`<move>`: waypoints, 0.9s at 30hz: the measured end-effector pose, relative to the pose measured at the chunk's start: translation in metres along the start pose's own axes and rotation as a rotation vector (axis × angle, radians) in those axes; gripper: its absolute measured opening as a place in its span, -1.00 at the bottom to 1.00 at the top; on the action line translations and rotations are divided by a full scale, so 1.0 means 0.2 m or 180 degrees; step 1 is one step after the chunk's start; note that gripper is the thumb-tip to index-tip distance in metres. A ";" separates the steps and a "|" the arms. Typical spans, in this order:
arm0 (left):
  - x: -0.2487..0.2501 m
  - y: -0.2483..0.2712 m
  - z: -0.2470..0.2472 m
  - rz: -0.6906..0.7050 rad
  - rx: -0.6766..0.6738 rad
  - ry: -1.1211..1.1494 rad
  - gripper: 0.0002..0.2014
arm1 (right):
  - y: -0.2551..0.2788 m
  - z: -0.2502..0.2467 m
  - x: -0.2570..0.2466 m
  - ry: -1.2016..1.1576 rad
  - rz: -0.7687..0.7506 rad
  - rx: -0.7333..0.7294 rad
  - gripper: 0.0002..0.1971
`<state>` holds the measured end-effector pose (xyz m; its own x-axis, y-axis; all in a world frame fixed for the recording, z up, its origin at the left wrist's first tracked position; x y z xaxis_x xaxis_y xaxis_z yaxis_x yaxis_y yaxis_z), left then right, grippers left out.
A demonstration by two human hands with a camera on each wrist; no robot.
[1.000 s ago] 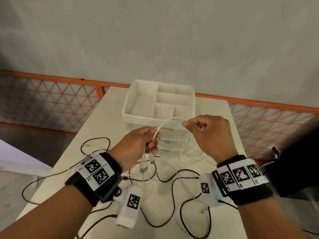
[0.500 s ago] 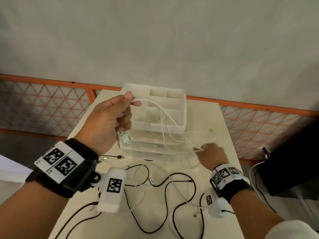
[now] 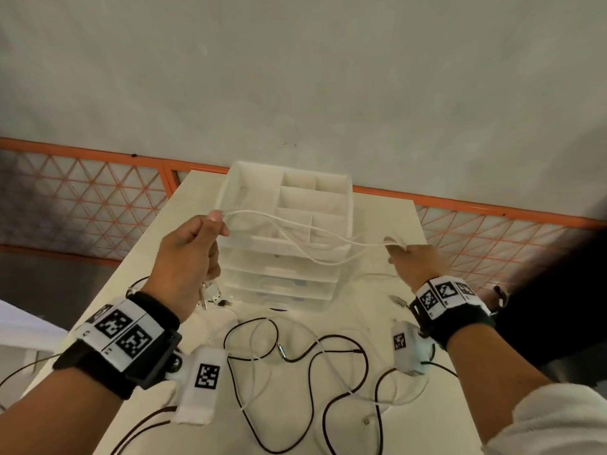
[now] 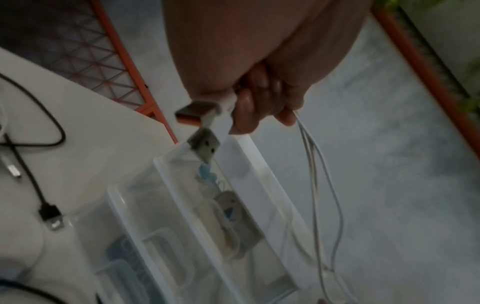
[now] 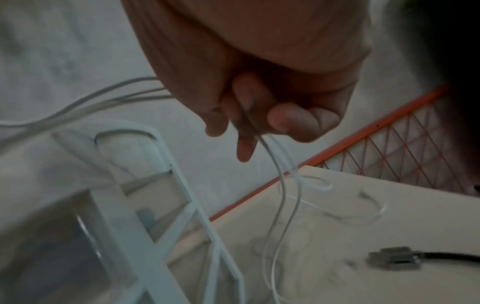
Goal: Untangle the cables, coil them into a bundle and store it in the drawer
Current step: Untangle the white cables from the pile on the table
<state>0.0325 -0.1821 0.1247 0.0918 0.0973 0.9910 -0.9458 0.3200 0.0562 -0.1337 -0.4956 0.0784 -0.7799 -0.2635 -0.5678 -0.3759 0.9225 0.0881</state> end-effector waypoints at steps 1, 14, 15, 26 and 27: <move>-0.01 0.01 0.00 -0.0019 -0.0160 -0.0132 -0.68 | 0.00 0.00 -0.01 -0.0317 0.0187 -0.0006 -0.47; -0.15 0.07 0.02 -0.0466 -0.1169 -0.1235 -0.69 | -0.03 0.03 0.07 -0.0923 -0.0548 -0.0699 -0.27; -0.16 0.08 0.02 -0.0445 -0.1153 -0.1270 -0.68 | 0.00 0.03 0.09 -0.0701 -0.0550 -0.0608 -0.28; -0.06 0.25 0.19 0.0204 -0.2027 -0.1142 -0.68 | 0.66 0.08 -0.09 -0.1399 -0.1108 -0.0683 -0.54; -0.04 0.26 0.17 0.0262 -0.2085 -0.1108 -0.69 | 0.68 0.07 -0.08 -0.1408 -0.1136 -0.0773 -0.70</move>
<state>-0.0284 -0.1990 0.1234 -0.1783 -0.1240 0.9761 -0.5561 0.8311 0.0040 -0.1647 -0.3624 0.0874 -0.3232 -0.3540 -0.8776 -0.7191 0.6947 -0.0154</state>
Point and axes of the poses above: each hand's wrist, its own y-axis away from the middle knuckle, its own z-axis out of the palm, x = y × z, the point moved 1 cm from there along -y, towards the middle knuckle, and after that the axes turned 7 degrees about x, right-handed, at the moved point
